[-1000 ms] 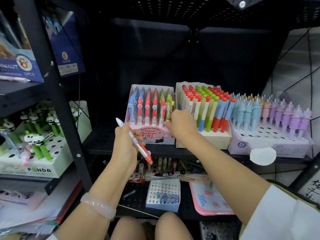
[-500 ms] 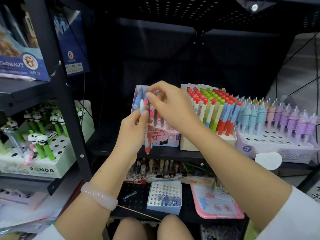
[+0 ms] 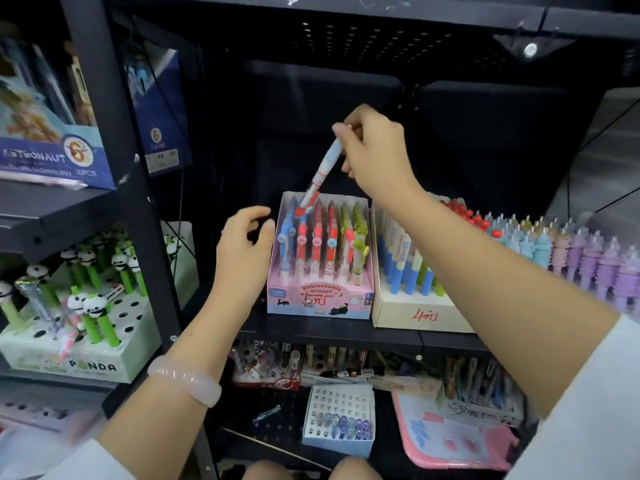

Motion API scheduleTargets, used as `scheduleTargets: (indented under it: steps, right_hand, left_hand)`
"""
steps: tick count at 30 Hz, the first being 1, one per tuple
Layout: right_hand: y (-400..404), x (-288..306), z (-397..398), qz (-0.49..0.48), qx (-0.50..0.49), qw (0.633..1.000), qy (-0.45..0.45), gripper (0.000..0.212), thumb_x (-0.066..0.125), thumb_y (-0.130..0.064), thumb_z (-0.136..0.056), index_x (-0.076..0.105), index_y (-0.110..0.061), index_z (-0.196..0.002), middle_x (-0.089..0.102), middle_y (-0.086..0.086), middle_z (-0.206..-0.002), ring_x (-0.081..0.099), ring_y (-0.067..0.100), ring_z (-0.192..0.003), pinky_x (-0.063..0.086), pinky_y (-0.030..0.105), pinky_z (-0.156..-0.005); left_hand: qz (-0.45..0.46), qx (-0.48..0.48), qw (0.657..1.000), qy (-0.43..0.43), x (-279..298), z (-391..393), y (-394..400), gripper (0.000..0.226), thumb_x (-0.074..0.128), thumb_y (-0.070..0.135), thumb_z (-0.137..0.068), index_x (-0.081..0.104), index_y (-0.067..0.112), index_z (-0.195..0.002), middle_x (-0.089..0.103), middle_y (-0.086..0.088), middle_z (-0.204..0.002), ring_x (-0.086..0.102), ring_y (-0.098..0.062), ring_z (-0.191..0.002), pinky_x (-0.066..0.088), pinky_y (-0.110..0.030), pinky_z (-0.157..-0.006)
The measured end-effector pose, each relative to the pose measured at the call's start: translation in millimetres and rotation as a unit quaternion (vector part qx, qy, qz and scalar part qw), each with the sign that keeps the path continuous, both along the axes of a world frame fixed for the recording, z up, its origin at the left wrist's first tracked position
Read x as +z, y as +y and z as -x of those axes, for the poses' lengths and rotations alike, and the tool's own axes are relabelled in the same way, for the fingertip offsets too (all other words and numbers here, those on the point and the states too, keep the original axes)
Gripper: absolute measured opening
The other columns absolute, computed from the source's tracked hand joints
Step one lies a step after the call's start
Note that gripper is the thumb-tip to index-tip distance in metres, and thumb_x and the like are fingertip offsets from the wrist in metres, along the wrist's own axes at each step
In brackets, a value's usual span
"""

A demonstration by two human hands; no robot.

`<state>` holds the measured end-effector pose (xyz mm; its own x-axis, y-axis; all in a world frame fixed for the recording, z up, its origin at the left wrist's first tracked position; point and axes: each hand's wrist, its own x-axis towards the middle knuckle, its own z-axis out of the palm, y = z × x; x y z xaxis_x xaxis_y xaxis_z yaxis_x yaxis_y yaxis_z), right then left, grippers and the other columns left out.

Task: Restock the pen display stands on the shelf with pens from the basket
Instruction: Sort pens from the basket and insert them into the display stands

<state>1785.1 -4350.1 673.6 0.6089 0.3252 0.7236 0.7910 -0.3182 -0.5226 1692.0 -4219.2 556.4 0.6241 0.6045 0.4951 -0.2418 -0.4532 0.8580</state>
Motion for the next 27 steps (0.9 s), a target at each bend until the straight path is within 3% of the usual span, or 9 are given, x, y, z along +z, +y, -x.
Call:
scheduleTargets:
  steps: [5,8,11,15,19,23,25,27]
  right_hand:
    - [12.4,-12.0,-8.1,0.114,-0.006,0.993,-0.035,0.022,0.051,-0.025,-0.095,0.058,-0.004,-0.097,0.059,0.003,-0.072,0.062,0.018,-0.065,0.052,0.032,-0.064]
    - [18.8,-24.1,-10.8,0.226,0.009,0.974,-0.030,0.019,0.055,-0.026,-0.093,0.062,-0.008,-0.095,0.059,-0.001,-0.076,0.058,0.014,-0.068,0.044,0.026,-0.062]
    - [22.7,-35.9,-11.3,0.299,0.025,0.954,-0.019,0.017,0.060,-0.025,-0.090,0.066,-0.009,-0.091,0.059,0.000,-0.080,0.058,0.016,-0.079,0.046,0.028,-0.070]
    - [23.4,-32.6,-8.0,0.283,0.025,0.958,-0.031,0.018,0.059,-0.026,-0.091,0.066,-0.010,-0.090,0.056,-0.005,-0.075,0.056,0.013,-0.075,0.043,0.025,-0.067]
    - [14.0,1.6,-7.3,0.093,-0.021,0.993,-0.062,0.021,0.053,-0.026,-0.094,0.063,-0.008,-0.093,0.056,-0.004,-0.067,0.051,0.009,-0.059,0.038,0.023,-0.055]
    - [1.0,11.5,-12.4,-0.034,0.014,0.998,0.057,0.020,0.048,-0.021,-0.097,0.059,-0.006,-0.091,0.059,0.001,-0.070,0.053,0.009,-0.062,0.044,0.016,-0.056]
    - [-5.3,3.8,-15.3,-0.001,0.028,0.993,0.118,0.017,0.050,-0.018,-0.096,0.062,-0.007,-0.098,0.060,0.003,-0.077,0.055,0.009,-0.068,0.049,0.018,-0.065]
    - [-10.9,-2.4,-16.4,0.134,-0.018,0.991,0.019,0.026,0.053,-0.019,-0.093,0.062,-0.014,-0.117,0.058,0.007,-0.108,0.052,0.015,-0.095,0.043,0.024,-0.090]
  left_hand:
    - [-0.065,-0.003,0.998,0.025,-16.3,-3.8,1.5,0.021,0.053,0.018,-0.093,0.061,0.025,-0.111,0.051,0.018,-0.112,0.047,0.006,-0.102,0.033,-0.014,-0.088]
    - [-0.081,-0.001,0.996,0.034,-16.0,-6.8,0.2,0.028,0.053,0.016,-0.093,0.060,0.019,-0.120,0.049,0.013,-0.120,0.044,0.000,-0.110,0.032,-0.019,-0.093]
    - [-0.085,-0.001,0.996,0.036,-14.0,-7.0,-1.9,0.028,0.054,0.014,-0.092,0.059,0.018,-0.119,0.050,0.013,-0.116,0.046,-0.002,-0.108,0.034,-0.019,-0.090]
    - [-0.069,0.007,0.997,0.031,-13.0,-4.8,-2.6,0.029,0.055,0.016,-0.092,0.057,0.019,-0.121,0.049,0.012,-0.116,0.047,-0.004,-0.104,0.037,-0.018,-0.085]
    - [-0.131,0.047,0.990,0.005,1.8,-6.9,-5.7,0.030,0.057,0.023,-0.091,0.059,0.020,-0.121,0.050,0.011,-0.111,0.046,-0.006,-0.096,0.034,-0.010,-0.075]
    - [-0.113,-0.001,0.993,-0.017,25.9,-10.0,-8.0,0.016,0.055,0.020,-0.092,0.066,0.026,-0.101,0.062,0.016,-0.086,0.055,0.011,-0.078,0.038,0.000,-0.065]
    - [-0.088,0.016,0.995,-0.033,32.1,-7.6,-3.3,0.017,0.056,0.020,-0.091,0.065,0.032,-0.083,0.065,0.016,-0.078,0.057,0.012,-0.072,0.042,-0.002,-0.062]
    - [-0.053,0.054,0.996,-0.046,34.9,-5.1,2.3,0.020,0.058,0.025,-0.090,0.061,0.033,-0.072,0.064,0.014,-0.070,0.057,0.010,-0.063,0.041,-0.005,-0.059]
